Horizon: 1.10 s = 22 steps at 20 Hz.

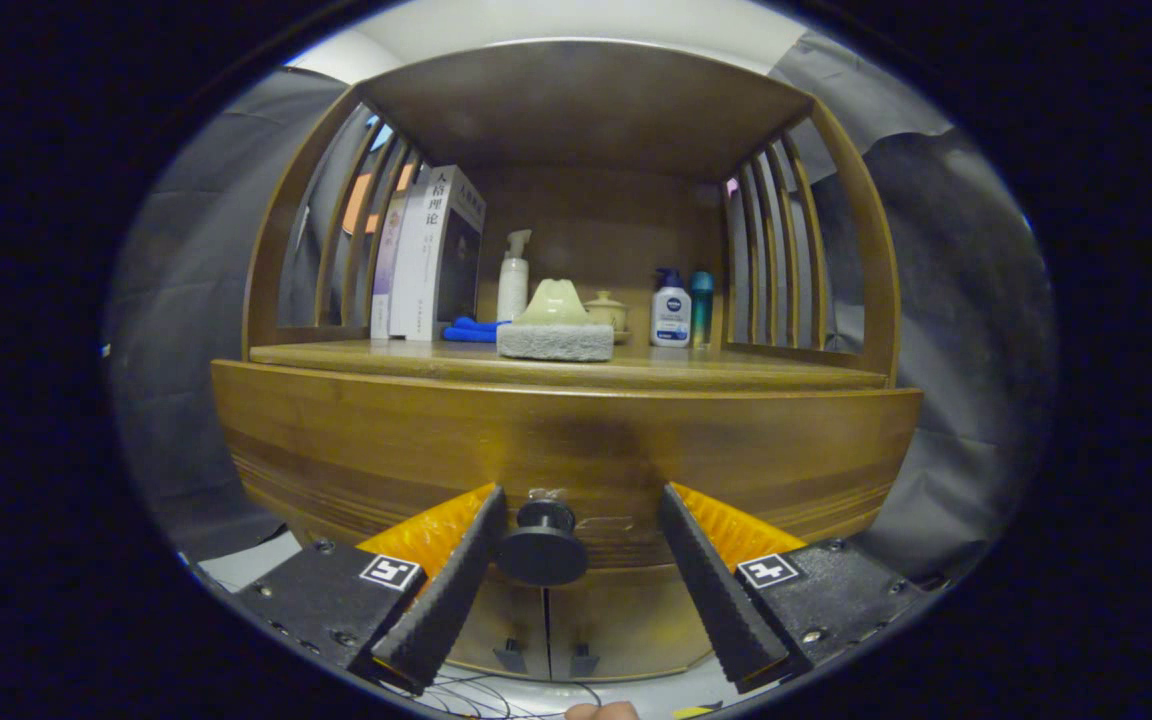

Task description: Pull open the drawer, take out the items inside it, and place them on the countertop above the cabinet.

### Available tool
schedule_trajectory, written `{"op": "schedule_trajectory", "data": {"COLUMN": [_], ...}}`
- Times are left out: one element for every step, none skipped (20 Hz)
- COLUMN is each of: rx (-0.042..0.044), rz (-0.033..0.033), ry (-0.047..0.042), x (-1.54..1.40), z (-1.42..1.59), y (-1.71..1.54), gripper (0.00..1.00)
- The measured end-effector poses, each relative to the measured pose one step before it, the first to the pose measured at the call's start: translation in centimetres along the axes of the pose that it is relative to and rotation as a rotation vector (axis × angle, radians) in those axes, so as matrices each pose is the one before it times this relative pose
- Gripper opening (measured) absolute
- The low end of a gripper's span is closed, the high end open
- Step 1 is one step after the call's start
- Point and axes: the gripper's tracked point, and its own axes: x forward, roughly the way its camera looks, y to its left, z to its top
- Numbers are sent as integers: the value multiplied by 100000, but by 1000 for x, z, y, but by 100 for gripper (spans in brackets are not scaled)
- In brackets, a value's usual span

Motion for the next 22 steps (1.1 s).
{"op": "schedule_trajectory", "data": {"rx": [-242, -1475, -1880, -1118, 652, 923, 39, -383, -317, 14, 129, -70, -109, 185, 287, 66, -523, -569, -345, -288, -302, 72], "rz": [-3, -242, -365, -237, 151, 217, -43, -197, -461, -143, -151, -102, -145, -206, -235, -106, 17, 219, 48, -64, -229, -181], "ry": [835, 624, 738, 380, 319, 442, 491, 492, -563, -95, -52, -242, 293, 261, 334, -36, -549, -309, 130, 294, 556, 657], "x": [246, 202, 400, 165, 145, 120, 158, 229, 193, -121, 111, -85, 5, 72, -5, 35, -6, 15, -38, 43, -35, 37], "z": [63, -92, -4, 57, 95, -45, 33, -45, 143, -38, 15, -1, 51, -27, -8, 34, -14, -18, -13, -37, 41, -53], "y": [18, 24, 107, -17, -38, 1, 21, -73, 12, 91, 31, -61, -45, 67, 35, -3, -6, -110, -3, -29, 7, 63], "gripper": [100, 100, 100, 100, 100, 100, 100, 100, 100, 100, 100, 100, 100, 100, 100, 100, 100, 100, 100, 100, 100, 100]}}
